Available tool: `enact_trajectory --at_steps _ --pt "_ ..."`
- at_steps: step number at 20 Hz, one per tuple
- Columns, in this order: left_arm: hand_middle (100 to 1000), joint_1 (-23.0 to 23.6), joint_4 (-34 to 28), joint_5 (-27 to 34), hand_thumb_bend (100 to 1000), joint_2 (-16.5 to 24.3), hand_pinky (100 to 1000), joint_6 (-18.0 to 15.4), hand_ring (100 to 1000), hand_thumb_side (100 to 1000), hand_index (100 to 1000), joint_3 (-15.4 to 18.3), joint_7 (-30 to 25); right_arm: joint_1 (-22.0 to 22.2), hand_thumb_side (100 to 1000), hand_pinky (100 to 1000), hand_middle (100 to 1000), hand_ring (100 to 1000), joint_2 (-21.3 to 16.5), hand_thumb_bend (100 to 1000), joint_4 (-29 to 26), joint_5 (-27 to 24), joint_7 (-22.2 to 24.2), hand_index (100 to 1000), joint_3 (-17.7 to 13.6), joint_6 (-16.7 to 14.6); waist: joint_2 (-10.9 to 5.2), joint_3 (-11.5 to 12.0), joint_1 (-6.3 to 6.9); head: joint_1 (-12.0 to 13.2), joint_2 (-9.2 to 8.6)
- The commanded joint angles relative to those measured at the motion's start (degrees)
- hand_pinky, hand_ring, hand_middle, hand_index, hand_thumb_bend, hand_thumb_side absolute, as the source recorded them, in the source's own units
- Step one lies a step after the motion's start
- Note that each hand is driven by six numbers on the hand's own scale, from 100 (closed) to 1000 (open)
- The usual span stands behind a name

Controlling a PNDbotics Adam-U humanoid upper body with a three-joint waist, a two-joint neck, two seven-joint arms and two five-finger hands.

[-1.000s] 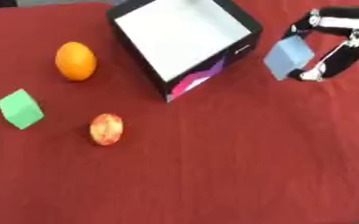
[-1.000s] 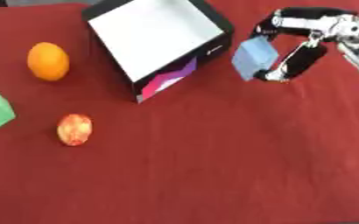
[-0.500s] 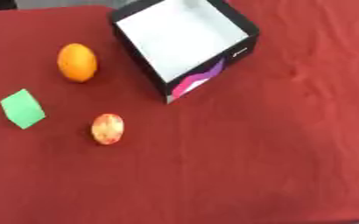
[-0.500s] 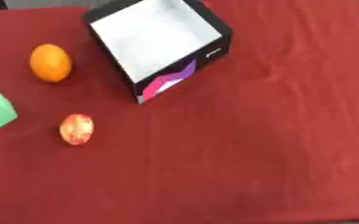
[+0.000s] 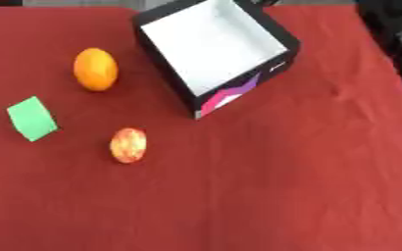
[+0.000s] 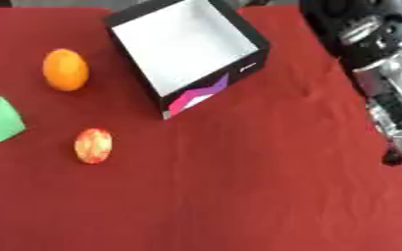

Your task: Pick up objects on the table and place them in the box.

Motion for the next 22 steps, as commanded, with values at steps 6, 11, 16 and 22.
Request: enact_trajectory --at_steps 6,11,16,22 --pt "750 -2.8 -3.2 -0.6 326 2.8 863 -0.9 759 615 857 1.1 3.1 0.8 100 810 467 667 0.5 214 6.3 7.6 -0.9 552 1.2 -5.8 1.47 3.0 -2.13 -2.9 -2.88" --pt "749 -2.7 -3.1 -0.5 322 2.7 863 -0.8 757 619 857 1.1 3.0 2.5 100 808 465 664 0.6 211 8.8 8.9 -2.2 550 0.8 -6.5 1.85 3.1 -2.11 -3.0 -2.84" --pt "748 -2.2 -2.9 -0.6 317 2.7 864 -0.6 755 624 857 1.1 2.8 3.0 100 811 460 660 0.3 214 8.9 7.9 -3.2 548 0.1 -6.1 2.05 2.7 -1.71 -3.1 -2.39" --pt "747 -1.9 -2.8 -0.7 314 2.5 864 -0.5 718 626 857 1.1 2.3 4.1 100 808 469 668 -1.5 205 9.5 9.8 -3.1 554 -0.3 -5.3 2.16 2.3 -1.56 -3.0 -2.39"
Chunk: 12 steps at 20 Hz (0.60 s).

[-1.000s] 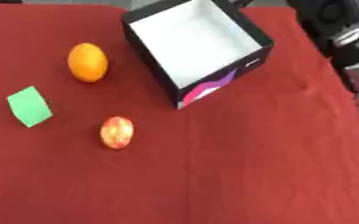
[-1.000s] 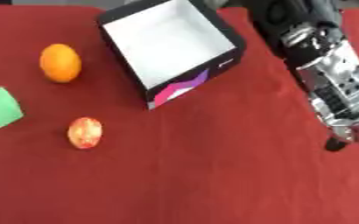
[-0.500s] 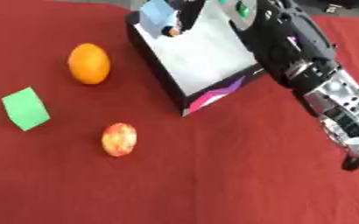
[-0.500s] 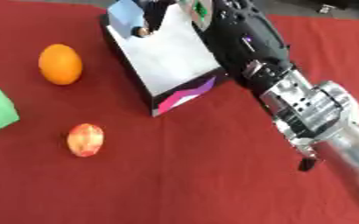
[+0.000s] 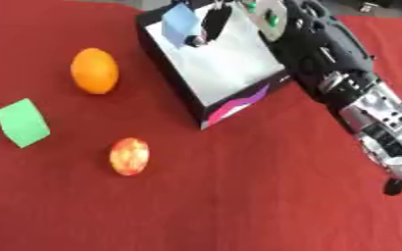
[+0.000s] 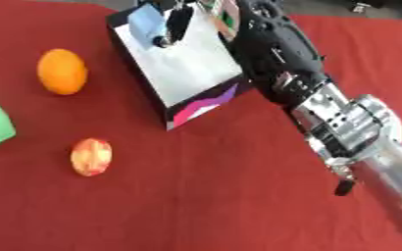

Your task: Pick up objects on the table and place them in the box.

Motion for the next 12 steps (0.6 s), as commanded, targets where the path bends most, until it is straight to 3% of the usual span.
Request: enact_trajectory --at_steps 1,7,9,12 --pt "747 -0.2 -0.7 -0.2 313 1.5 864 0.0 718 627 857 0.6 -0.3 -0.3 101 809 474 671 -2.4 207 0.6 1.8 0.0 560 -1.0 0.0 -0.03 0.0 0.33 -0.1 -0.38" --pt "746 -0.2 -0.6 -0.2 312 1.3 864 0.1 716 628 857 0.6 -0.4 0.9 131 826 573 732 -2.7 309 3.0 4.4 0.7 663 -1.6 -1.9 0.26 0.2 0.37 -0.3 -0.43" --pt "746 -0.2 -0.6 -0.2 313 1.3 864 0.1 714 628 857 0.6 -0.4 1.3 159 838 633 764 -2.8 395 3.8 5.3 0.6 711 -1.9 -1.9 0.30 0.2 0.35 -0.2 -0.44" --pt "745 -0.2 -0.6 -0.2 312 1.4 864 0.1 713 628 857 0.6 -0.5 1.7 276 888 801 854 -3.0 598 4.5 6.8 0.4 853 -2.4 -1.7 0.28 0.2 0.36 -0.2 -0.34"
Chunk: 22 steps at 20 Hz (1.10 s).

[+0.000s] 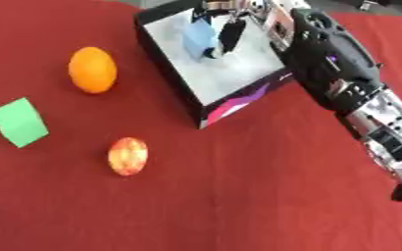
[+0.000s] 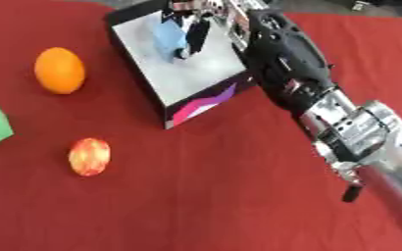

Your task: Pick up objects on the table and place them in the box.

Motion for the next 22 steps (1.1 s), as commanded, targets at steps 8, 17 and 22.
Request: enact_trajectory --at_steps 8,17,22 --pt "745 0.2 -0.4 -0.3 312 1.6 864 0.1 712 626 858 0.5 -0.2 -1.4 357 929 878 898 -2.9 691 -1.8 0.7 -4.4 914 -2.7 2.2 -0.65 -0.8 0.64 -0.1 0.12" --pt "740 1.1 -0.2 -0.6 312 2.5 864 0.4 708 623 857 0.3 -0.6 -1.2 372 915 847 858 -8.8 681 -13.0 -13.8 -5.1 887 -4.3 7.0 -2.50 -2.8 1.52 1.4 2.04" --pt "727 2.3 -0.2 -1.1 313 5.0 861 0.9 691 615 858 0.2 -1.3 4.5 522 917 792 821 -18.2 467 -30.5 -31.4 -12.1 849 -7.1 15.8 -3.95 -5.2 2.13 4.0 3.72"
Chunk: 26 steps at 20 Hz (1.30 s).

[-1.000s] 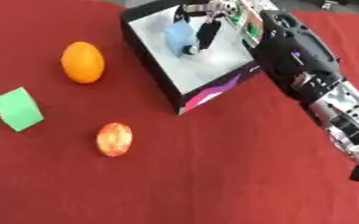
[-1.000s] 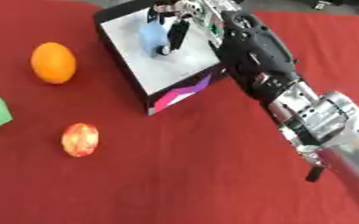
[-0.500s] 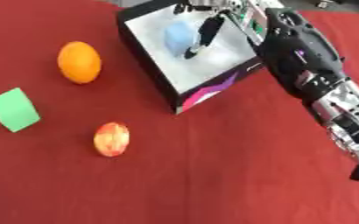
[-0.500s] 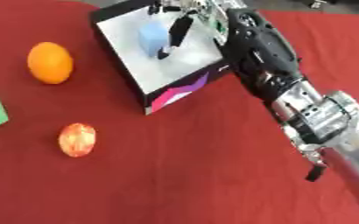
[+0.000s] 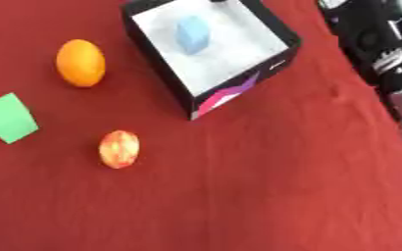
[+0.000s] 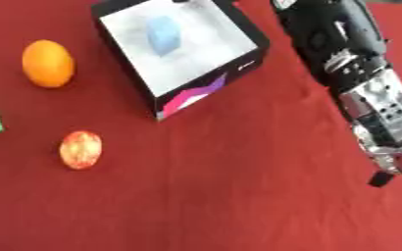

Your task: Pick up objects on the table and place them in the box.

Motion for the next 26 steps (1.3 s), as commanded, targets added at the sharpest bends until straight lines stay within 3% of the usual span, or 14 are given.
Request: enact_trajectory --at_steps 1,5,8,10,13,17,18,19,22,26 --pt "723 0.1 -0.5 -0.8 315 4.2 859 0.6 687 612 858 0.0 -1.0 3.4 547 923 795 823 -8.4 400 -11.9 -13.0 -5.6 857 -3.3 5.9 -2.60 -0.9 1.26 1.9 1.18" --pt "723 -0.7 -0.3 -2.7 336 11.1 857 4.2 684 585 864 -1.9 -4.5 15.1 561 942 800 830 -15.3 376 -24.3 -32.7 -13.9 887 -8.5 10.4 -3.13 -2.3 2.06 4.2 1.70" --pt "733 -2.2 -0.3 -4.7 362 18.8 856 9.4 698 585 874 -3.9 -8.8 23.3 445 933 780 817 -17.9 530 -30.9 -40.4 -19.7 866 -13.1 11.0 -3.39 -2.9 3.02 5.1 1.62" --pt "745 -3.2 0.2 -5.6 385 24.8 857 14.2 716 594 875 -5.6 -14.2 27.5 434 933 767 808 -18.8 577 -33.1 -41.4 -23.8 853 -15.9 12.3 -3.73 -3.4 3.91 5.2 1.97" --pt "766 -5.1 1.7 -5.9 447 34.2 866 19.7 749 598 892 -8.6 -22.3 31.8 435 930 759 800 -19.6 574 -34.3 -41.3 -27.5 848 -18.5 13.8 -4.18 -4.0 5.16 5.7 2.32" --pt "780 -8.0 4.7 -6.1 586 40.9 879 26.4 789 542 905 -13.5 -32.4 34.2 434 930 755 795 -19.5 591 -34.7 -41.6 -30.1 846 -19.8 14.5 -4.53 -4.7 6.08 6.0 2.63" --pt "780 -9.0 5.3 -7.0 586 41.6 879 28.0 789 542 905 -14.9 -35.0 34.4 434 930 755 795 -19.4 591 -34.6 -41.8 -30.2 846 -19.8 14.6 -4.61 -4.8 6.20 6.1 2.69" --pt "786 -9.9 6.1 -8.2 657 42.2 882 29.6 810 493 900 -16.8 -38.2 34.6 436 930 754 794 -19.4 592 -34.4 -41.8 -30.3 845 -19.7 14.8 -4.67 -5.0 6.40 6.3 2.70" --pt "793 -13.4 8.5 -13.1 729 42.2 887 33.4 830 429 896 -21.8 -47.2 34.7 439 929 753 793 -19.2 594 -33.9 -41.6 -30.0 845 -19.3 15.3 -4.85 -5.3 6.86 6.7 2.85" --pt "778 -18.6 12.0 -20.0 789 39.3 899 34.9 845 368 871 -26.8 -55.5 34.7 439 928 749 789 -18.8 596 -33.0 -40.9 -29.4 842 -18.7 15.8 -4.98 -5.4 7.23 7.0 2.89"
